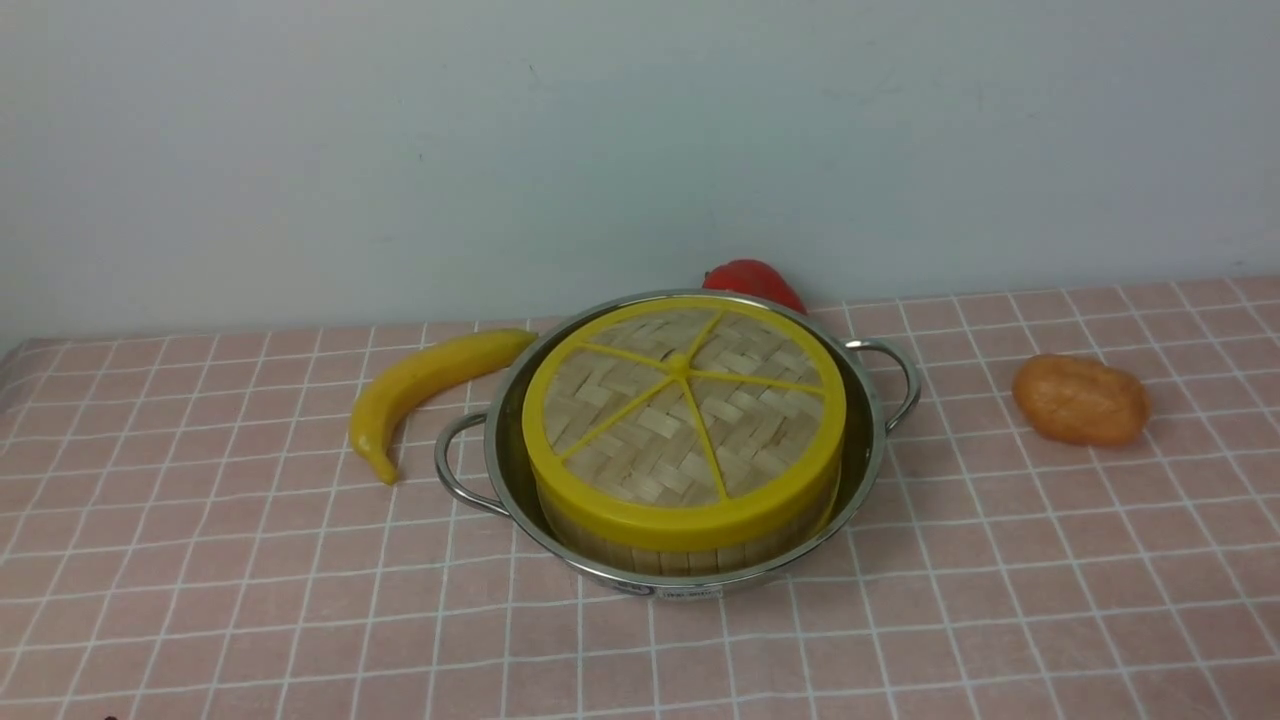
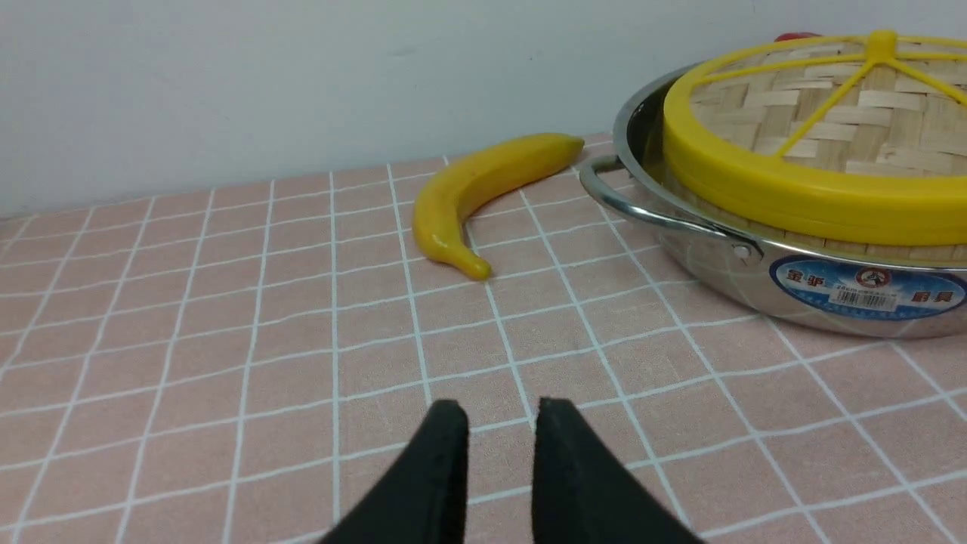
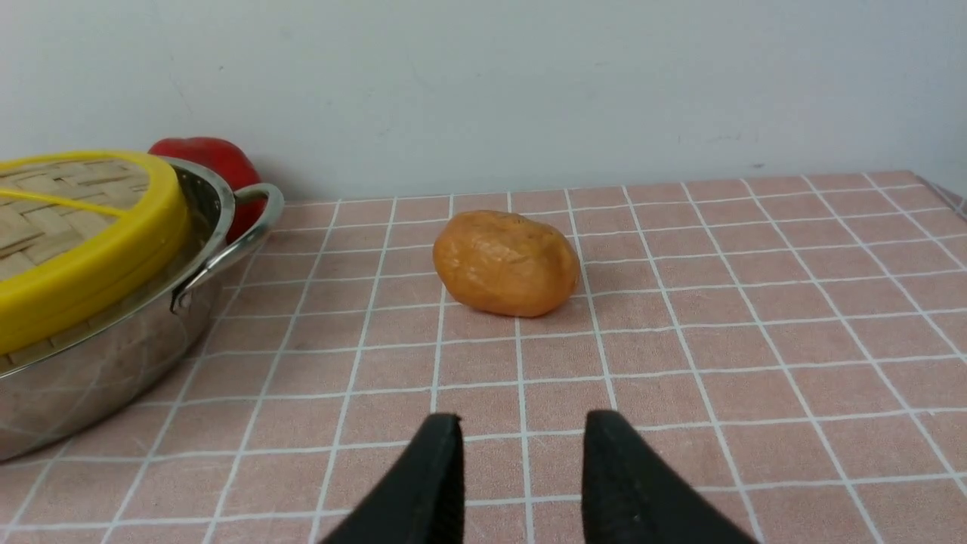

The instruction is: Place the steamer in the pot on the pink tablecloth, and put the lid on the steamer.

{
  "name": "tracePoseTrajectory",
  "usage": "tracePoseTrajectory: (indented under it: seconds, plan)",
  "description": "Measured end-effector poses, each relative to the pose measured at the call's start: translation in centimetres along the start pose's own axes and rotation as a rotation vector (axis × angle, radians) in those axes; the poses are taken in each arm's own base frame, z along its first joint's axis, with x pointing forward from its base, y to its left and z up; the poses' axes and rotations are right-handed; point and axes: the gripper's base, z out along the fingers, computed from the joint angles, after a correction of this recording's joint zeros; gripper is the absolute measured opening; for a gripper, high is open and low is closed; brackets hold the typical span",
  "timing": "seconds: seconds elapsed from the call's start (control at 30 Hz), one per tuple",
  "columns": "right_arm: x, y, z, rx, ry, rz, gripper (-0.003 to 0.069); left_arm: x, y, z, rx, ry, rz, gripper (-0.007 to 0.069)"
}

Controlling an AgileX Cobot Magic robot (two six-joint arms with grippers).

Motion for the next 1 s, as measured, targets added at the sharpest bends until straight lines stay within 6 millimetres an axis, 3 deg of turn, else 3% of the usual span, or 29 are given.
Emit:
tracePoseTrajectory:
  seconds: [0.23,1.0]
  plan:
    - [0.00,0.00,0.00,0.000,0.000,-0.003,0.0243,0.07,0.48,-0.01,-0.079,0.008,-0.043,0.0138]
    - [0.00,0.00,0.00,0.000,0.000,-0.002,0.0243,0.08,0.51,-0.01,-0.082,0.010,-0.043,0.0170]
